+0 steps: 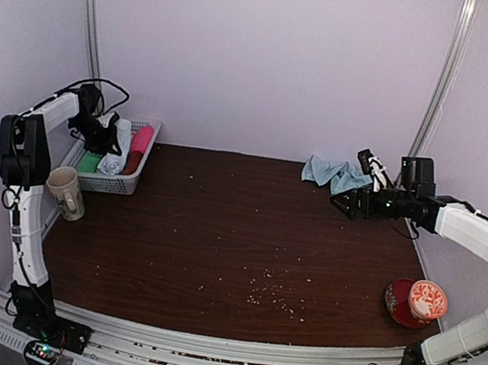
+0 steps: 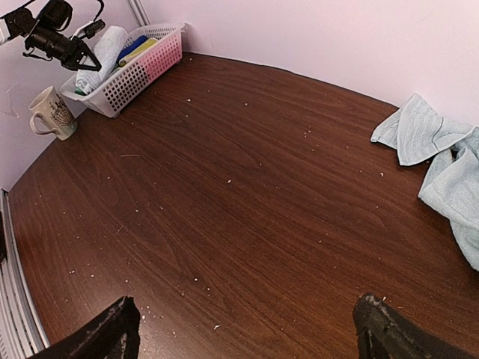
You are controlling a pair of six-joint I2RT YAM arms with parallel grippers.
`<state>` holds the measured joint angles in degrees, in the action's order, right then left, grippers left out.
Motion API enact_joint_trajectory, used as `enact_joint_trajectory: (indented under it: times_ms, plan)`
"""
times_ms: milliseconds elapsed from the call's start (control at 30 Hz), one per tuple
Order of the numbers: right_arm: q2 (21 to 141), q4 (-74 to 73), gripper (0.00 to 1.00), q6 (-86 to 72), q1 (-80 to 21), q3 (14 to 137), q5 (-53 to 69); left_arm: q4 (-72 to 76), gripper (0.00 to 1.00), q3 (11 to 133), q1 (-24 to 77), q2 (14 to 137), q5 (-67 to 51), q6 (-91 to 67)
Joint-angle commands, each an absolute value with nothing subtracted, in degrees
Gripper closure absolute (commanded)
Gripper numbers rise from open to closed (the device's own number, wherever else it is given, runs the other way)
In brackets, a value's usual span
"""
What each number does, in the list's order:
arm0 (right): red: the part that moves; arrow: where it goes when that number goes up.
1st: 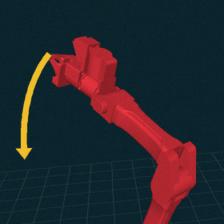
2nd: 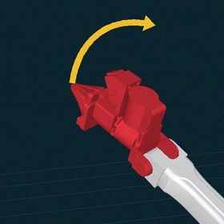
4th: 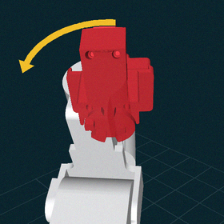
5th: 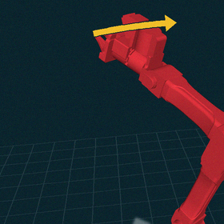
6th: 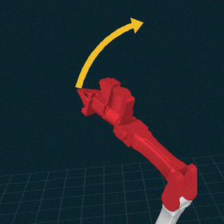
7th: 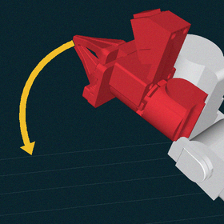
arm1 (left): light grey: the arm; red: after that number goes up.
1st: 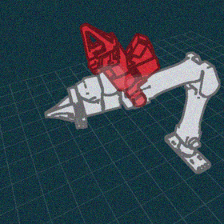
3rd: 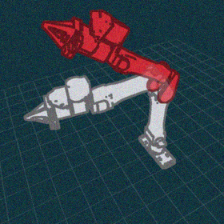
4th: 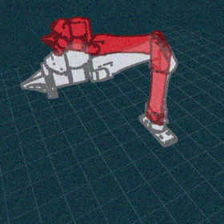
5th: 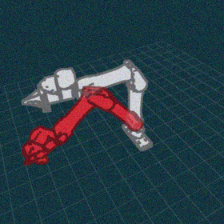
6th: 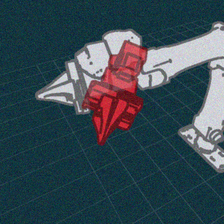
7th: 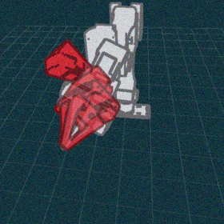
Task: Roll the towels
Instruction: Place the towel in the storage box.
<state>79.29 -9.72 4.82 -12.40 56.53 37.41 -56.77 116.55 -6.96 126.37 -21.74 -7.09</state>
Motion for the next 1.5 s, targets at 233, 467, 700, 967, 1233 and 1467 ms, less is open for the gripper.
enact_joint_trajectory:
  times_ms: [233,467,700,967,1233,1467]
  plan:
    - [79.3,-10.6,0.00,6.1,-12.2,57.8,38.1,-56.7,1.00,112.9,-5.5,123.2,-29.3,-7.0]
    - [79.3,-10.7,0.00,6.3,-12.2,57.9,38.1,-56.7,1.00,113.8,-4.4,127.1,-30.8,-6.6]
    - [80.2,-10.9,0.00,6.4,-12.1,57.9,38.7,-56.9,0.76,118.1,-4.5,132.4,-28.3,-7.5]
    - [80.7,-11.1,0.00,6.2,-12.2,58.0,39.2,-56.5,0.55,123.2,-4.6,133.5,-25.3,-8.7]
    - [80.8,-11.1,0.00,6.0,-12.2,58.0,39.9,-56.5,0.49,125.1,-5.0,133.5,-21.9,-9.7]
    - [80.6,-11.1,0.00,5.9,-12.2,58.0,40.4,-57.8,0.44,123.4,-5.1,133.5,-17.9,-8.7]
